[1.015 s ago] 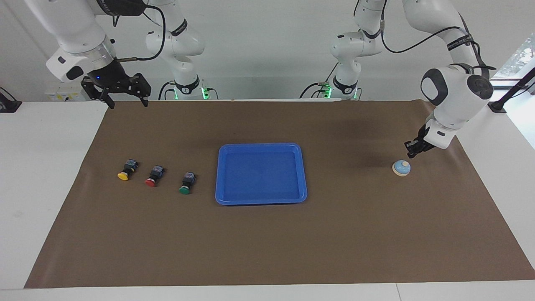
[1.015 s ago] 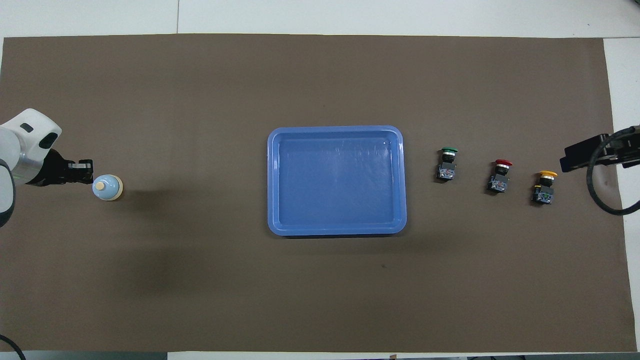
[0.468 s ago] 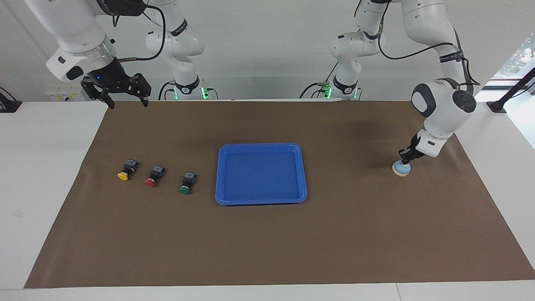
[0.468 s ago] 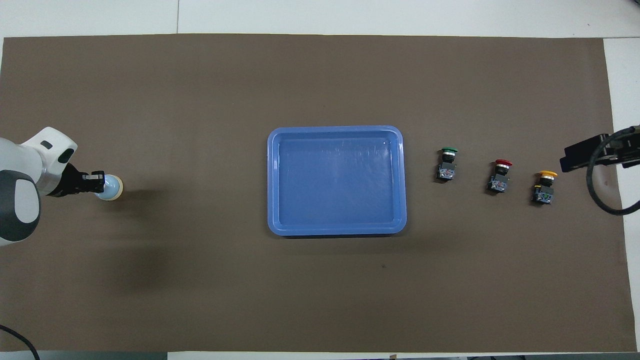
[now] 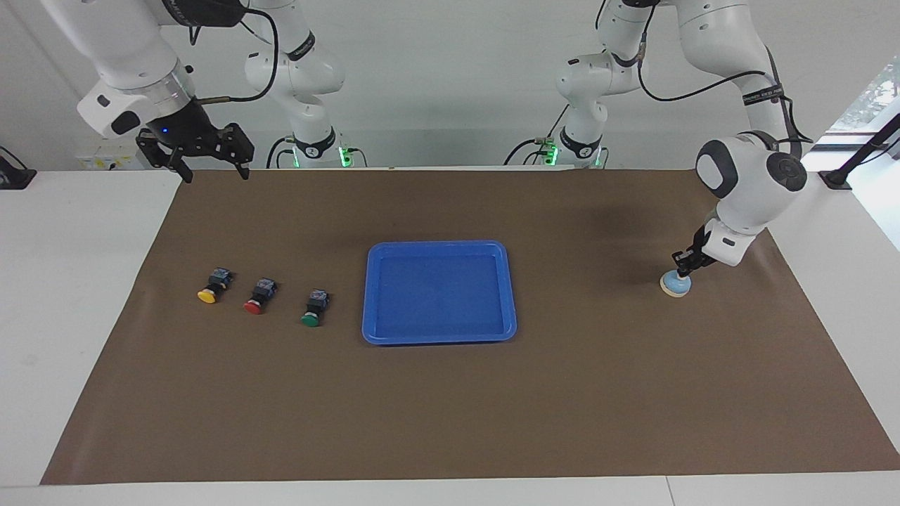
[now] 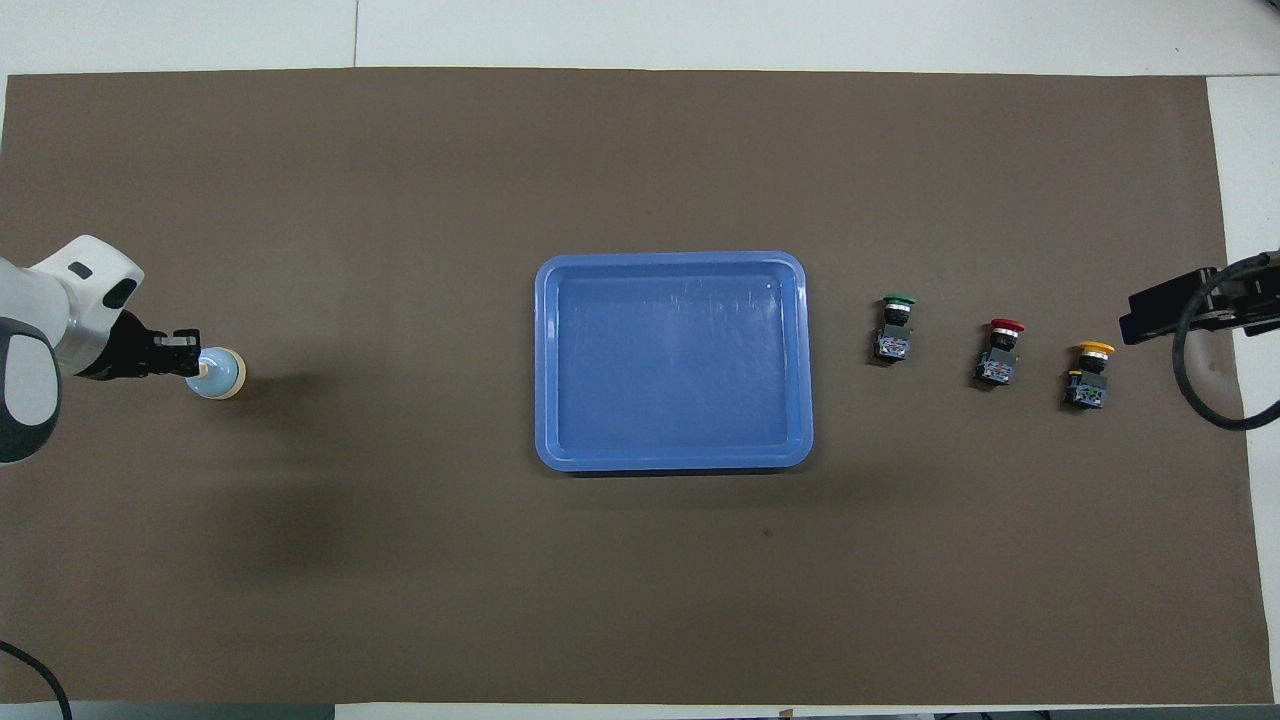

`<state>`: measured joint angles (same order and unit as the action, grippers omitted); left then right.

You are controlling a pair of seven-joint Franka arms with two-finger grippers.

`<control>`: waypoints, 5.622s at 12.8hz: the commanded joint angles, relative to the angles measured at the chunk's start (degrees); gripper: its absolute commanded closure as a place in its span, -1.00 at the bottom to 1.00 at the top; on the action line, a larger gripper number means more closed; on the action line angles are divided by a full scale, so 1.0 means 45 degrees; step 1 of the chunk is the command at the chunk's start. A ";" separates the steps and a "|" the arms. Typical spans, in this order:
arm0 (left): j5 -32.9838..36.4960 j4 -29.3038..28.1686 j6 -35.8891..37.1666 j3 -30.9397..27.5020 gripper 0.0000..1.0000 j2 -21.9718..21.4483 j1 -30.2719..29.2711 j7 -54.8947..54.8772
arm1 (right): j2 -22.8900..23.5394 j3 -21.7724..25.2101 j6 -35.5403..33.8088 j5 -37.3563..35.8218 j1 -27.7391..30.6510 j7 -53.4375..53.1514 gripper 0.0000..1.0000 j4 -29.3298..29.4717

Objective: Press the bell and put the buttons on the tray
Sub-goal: 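Raise the left gripper off the bell and hold it beside, then grasp the green-capped button with the right gripper, then place the green button in the blue tray with the right gripper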

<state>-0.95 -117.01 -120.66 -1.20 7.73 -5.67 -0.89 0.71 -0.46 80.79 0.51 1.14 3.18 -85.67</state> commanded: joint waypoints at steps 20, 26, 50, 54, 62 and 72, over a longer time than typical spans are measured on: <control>0.0035 0.5553 0.8219 0.0090 -1.00 -0.1580 0.2138 0.0881 | -0.2695 -0.0055 0.5923 0.0141 -0.2513 -0.3841 -1.00 -0.7495; 0.0016 0.5787 0.8356 0.0110 -1.00 -0.1482 0.2138 0.0861 | 0.0385 -0.0055 1.0629 0.0141 -0.2402 -0.3832 -1.00 -0.8577; 0.0036 0.5084 0.7732 0.0286 -1.00 -0.1815 0.2002 0.0745 | 0.2792 -0.0055 1.0216 0.0121 -0.2128 -0.3382 1.00 -0.6358; 0.0036 0.5084 0.7770 0.0286 -1.00 -0.1815 0.2002 0.0783 | 0.2890 -0.0055 0.8337 0.0316 -0.3627 -0.3809 1.00 -0.4460; 0.0036 0.5084 0.7751 0.0286 -1.00 -0.1815 0.2002 0.0783 | 0.2948 -0.0055 1.0853 0.0316 -0.5507 -0.6798 1.00 -0.6488; 0.0036 0.5084 0.7751 0.0286 -1.00 -0.1815 0.2002 0.0783 | 0.2910 -0.0055 1.1579 0.0316 -0.5781 -0.7795 -1.00 -0.7408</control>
<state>-1.00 -93.30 -84.90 0.18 0.21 3.39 2.31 14.93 -0.70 132.89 0.93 -25.11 -30.49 -118.56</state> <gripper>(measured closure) 0.000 0.542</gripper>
